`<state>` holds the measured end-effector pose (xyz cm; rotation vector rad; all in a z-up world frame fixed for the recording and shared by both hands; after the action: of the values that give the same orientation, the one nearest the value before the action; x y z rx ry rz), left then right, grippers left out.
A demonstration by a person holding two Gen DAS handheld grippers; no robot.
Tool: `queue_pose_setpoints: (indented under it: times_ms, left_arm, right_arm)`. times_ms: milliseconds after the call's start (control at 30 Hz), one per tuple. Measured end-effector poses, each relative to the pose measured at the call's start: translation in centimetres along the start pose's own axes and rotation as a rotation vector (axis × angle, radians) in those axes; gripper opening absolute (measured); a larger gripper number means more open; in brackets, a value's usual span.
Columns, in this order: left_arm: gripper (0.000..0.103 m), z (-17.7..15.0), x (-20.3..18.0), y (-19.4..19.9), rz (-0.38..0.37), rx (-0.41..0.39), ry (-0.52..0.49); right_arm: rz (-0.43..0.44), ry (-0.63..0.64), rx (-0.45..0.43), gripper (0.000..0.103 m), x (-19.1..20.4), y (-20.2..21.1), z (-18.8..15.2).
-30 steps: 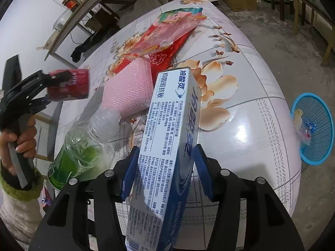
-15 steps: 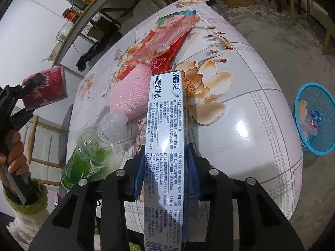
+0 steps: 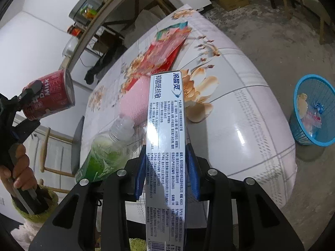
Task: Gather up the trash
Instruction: 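Carry the toothpaste box and red can with both tools to the wastebasket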
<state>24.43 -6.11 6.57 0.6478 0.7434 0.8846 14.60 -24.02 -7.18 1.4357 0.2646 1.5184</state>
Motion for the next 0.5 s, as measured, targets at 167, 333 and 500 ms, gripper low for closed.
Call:
queue_pose_setpoints:
  times_ms: [167,333,500]
  left_arm:
    - [0.064,-0.3,-6.2,-2.6,-0.067,0.065,-0.098]
    - [0.064,-1.2,-13.9,-6.8,-0.131,0.149,-0.208]
    - [0.064,-3.8,-22.2,-13.7,-0.179,0.304,-0.332]
  right_arm:
    - [0.026,-0.071,-0.094,0.035,-2.8,3.8,0.3]
    - [-0.019,-0.241,-0.227,0.035,-10.4,9.4,0.4]
    - [-0.063,-0.466,-0.267,0.035,-19.9,12.0,-1.0]
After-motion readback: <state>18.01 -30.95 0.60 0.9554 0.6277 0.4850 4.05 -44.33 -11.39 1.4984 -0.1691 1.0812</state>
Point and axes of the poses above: each gripper's, at about its wrist camera, not at the fingertips, and y roughly against the way its jaws point, x to its left, z to its top, the point moved 7 cm from there along -y, roughly the way its jaws point, and after that the axes turned 4 degrees about x, right-handed, at the moved point
